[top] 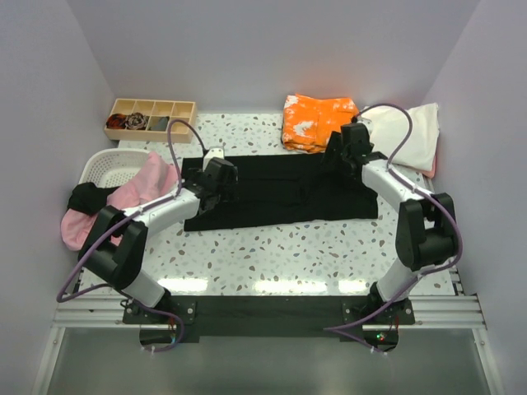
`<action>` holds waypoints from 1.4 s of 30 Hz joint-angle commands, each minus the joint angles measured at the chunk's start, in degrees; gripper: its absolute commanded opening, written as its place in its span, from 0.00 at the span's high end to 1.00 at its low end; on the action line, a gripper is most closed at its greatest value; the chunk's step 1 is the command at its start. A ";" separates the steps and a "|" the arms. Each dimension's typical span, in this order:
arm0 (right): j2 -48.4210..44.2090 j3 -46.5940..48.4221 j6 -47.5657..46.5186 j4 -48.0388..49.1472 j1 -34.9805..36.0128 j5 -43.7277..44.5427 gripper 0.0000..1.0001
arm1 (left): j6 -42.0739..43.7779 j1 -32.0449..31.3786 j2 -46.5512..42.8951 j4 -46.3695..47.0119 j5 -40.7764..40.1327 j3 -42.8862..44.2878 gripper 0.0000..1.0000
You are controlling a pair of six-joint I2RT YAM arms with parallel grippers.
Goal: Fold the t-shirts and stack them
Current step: Fold the other side of the tshirt into a rectangle
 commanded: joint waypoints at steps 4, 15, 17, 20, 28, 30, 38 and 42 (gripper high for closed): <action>-8.30 -2.89 -4.16 -2.14 -0.23 1.48 0.17 | 1.23 0.23 1.36 0.91 -0.48 3.60 0.00; -6.55 -5.54 0.94 -3.20 -0.14 -12.52 0.21 | 1.41 0.31 1.98 0.83 0.75 4.93 0.00; -5.06 -5.27 0.85 -3.20 -0.23 -12.26 0.21 | 1.32 0.23 1.98 0.83 0.93 4.84 0.00; -1.73 -3.87 0.68 -4.25 -0.14 -11.12 0.21 | 1.32 0.23 2.15 0.83 1.02 4.93 0.00; 3.56 -1.76 -0.81 -1.97 -0.75 -1.90 0.21 | 1.40 0.23 2.42 0.30 0.23 5.10 0.00; 4.08 -1.67 -1.52 -0.83 -1.37 -0.66 0.21 | 1.49 0.23 2.33 0.30 -0.21 5.02 0.00; 9.27 3.87 -3.19 -2.76 -3.21 4.70 0.20 | 2.02 0.31 3.30 -0.14 -1.35 4.93 0.00; 11.38 4.48 -2.49 -2.94 -4.53 7.07 0.19 | 2.19 0.58 3.21 -1.19 -3.37 4.14 0.00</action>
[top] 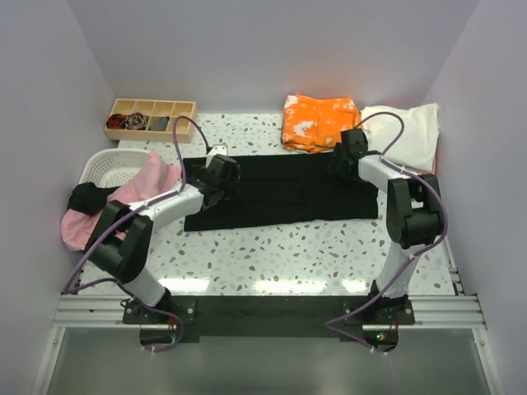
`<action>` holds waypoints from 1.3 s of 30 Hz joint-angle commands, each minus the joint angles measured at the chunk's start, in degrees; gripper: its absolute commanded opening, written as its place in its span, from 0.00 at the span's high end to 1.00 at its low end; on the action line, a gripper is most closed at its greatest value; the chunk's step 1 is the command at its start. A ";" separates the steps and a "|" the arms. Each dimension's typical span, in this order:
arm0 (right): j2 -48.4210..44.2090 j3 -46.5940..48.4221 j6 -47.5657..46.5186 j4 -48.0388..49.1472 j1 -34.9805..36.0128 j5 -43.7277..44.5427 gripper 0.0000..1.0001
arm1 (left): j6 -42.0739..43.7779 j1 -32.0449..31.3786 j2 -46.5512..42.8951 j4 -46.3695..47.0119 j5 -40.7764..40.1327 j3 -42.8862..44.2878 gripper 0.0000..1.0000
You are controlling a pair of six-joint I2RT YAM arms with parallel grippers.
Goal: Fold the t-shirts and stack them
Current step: Fold the other side of the tshirt into a rectangle, then rotate the tshirt 100 degrees
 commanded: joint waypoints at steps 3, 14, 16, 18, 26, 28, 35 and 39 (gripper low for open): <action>1.09 2.15 -0.58 -0.18 -2.04 4.83 0.19 | 1.15 1.61 -0.57 -0.59 -3.64 0.64 0.00; -10.26 0.29 -1.55 1.67 -2.05 -14.47 0.19 | 4.66 3.63 1.52 6.35 0.39 6.87 0.00; -7.64 1.88 -0.59 0.70 -1.87 -17.05 0.19 | 4.75 4.24 5.12 7.84 2.33 9.77 0.00; -5.87 1.97 -0.06 1.13 -1.61 -20.39 0.20 | 5.45 4.86 9.06 8.64 6.00 13.09 0.00; 0.28 1.36 0.73 3.69 -0.82 -22.68 0.20 | 6.07 6.09 18.14 16.80 12.18 15.75 0.00; 0.99 1.18 0.38 3.42 -0.73 -22.60 0.20 | 6.68 6.18 19.28 18.13 12.88 15.23 0.00; 4.60 1.36 0.73 -1.06 0.94 -20.67 0.20 | 4.85 6.01 24.12 13.66 12.61 16.55 0.00; 6.61 1.18 0.91 -4.04 1.29 -18.47 0.21 | 1.68 5.48 22.11 10.14 15.33 11.03 0.00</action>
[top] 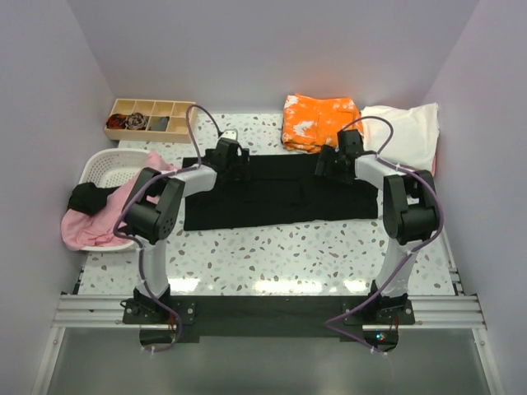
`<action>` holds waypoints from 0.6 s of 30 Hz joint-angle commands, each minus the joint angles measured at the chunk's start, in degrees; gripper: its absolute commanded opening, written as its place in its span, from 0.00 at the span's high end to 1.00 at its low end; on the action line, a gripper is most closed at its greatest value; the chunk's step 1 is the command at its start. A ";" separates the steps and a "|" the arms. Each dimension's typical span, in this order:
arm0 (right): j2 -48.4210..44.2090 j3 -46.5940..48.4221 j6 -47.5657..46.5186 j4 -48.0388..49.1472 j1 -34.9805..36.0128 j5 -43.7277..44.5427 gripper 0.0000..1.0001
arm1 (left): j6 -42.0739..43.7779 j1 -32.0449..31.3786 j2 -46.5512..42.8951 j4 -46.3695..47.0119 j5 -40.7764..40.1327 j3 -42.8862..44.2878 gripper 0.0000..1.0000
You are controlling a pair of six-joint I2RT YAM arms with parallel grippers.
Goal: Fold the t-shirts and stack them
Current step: Rotate the tshirt 100 degrees
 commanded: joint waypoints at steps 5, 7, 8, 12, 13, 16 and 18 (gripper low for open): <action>3.85 1.29 0.10 -9.46 1.78 5.00 0.21 | -7.05 -3.56 -5.89 -9.17 7.06 -11.27 0.00; 4.46 2.43 -0.69 -11.05 1.95 6.76 0.21 | -8.12 -6.54 -9.14 -10.86 10.06 -15.05 0.02; 4.73 2.96 -0.87 -11.49 2.22 7.29 0.21 | -9.16 -7.95 -10.37 -12.17 11.63 -17.24 0.02; 6.48 7.26 -2.62 -15.00 3.01 9.14 0.21 | -12.24 -17.68 -14.86 -18.23 12.79 -19.63 0.03; 6.92 8.14 -2.98 -15.70 3.27 8.96 0.21 | -12.77 -19.28 -15.48 -19.12 13.14 -20.15 0.03; 8.51 11.57 -3.77 -18.25 5.20 11.32 0.21 | -15.58 -24.74 -19.69 -21.06 14.02 -23.31 0.03; 9.03 13.24 -4.38 -18.87 7.13 11.69 0.21 | -17.78 -27.46 -23.47 -22.72 14.02 -26.21 0.03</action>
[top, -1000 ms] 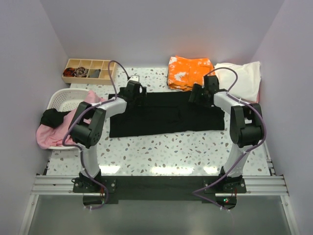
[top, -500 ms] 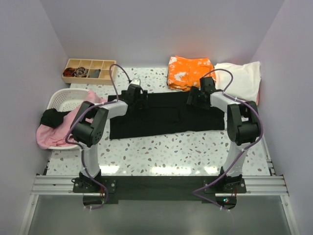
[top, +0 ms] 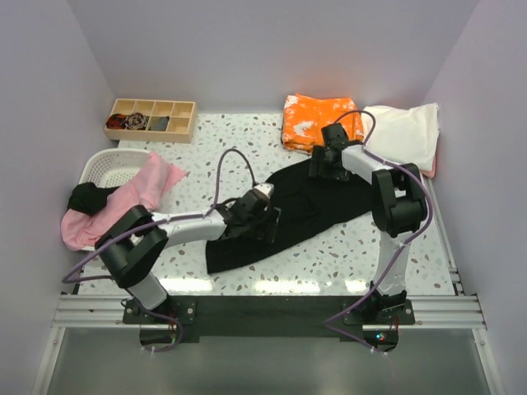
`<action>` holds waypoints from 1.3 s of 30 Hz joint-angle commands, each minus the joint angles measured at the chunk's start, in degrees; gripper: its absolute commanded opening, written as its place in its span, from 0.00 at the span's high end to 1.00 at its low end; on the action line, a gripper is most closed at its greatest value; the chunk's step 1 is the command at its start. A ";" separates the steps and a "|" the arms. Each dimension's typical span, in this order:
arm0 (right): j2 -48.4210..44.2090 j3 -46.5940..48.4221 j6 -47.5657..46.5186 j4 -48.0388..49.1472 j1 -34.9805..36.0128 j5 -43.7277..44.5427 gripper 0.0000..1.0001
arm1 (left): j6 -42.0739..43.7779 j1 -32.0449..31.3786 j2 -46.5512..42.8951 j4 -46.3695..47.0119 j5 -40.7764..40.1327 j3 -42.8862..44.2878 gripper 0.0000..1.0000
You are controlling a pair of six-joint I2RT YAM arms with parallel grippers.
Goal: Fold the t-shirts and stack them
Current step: Rotate the tshirt 100 degrees
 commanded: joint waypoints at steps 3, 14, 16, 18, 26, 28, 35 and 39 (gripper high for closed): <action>4.51 5.55 -3.03 -7.62 5.38 2.02 0.21 | -10.10 -7.65 -9.64 -14.01 9.48 -10.76 0.03; 13.56 21.37 -9.45 -14.04 14.69 -7.98 0.21 | -11.17 -22.33 -16.17 -11.65 23.71 -11.84 0.03; 15.67 23.58 -11.29 -15.44 16.71 -10.54 0.20 | -9.67 -23.83 -15.46 -11.99 24.08 -10.08 0.03; 16.73 26.22 -13.22 -16.15 17.68 -12.03 0.20 | -8.79 -24.36 -15.28 -12.17 24.07 -8.14 0.03; 15.43 28.08 -18.33 -14.92 19.01 -16.27 0.20 | -3.08 -23.22 -18.00 -14.45 17.60 1.86 0.00; 9.64 26.06 -18.59 -12.65 18.83 -12.94 0.20 | -1.77 -21.73 -18.18 -17.68 13.64 5.90 0.00; -10.06 13.14 -13.70 -7.08 15.32 11.21 0.14 | 2.72 -6.91 -19.24 -20.53 -6.67 12.87 0.00; -14.28 8.83 -8.40 -9.29 6.82 15.56 0.14 | 8.43 -1.25 -16.87 -10.70 -6.78 12.96 0.00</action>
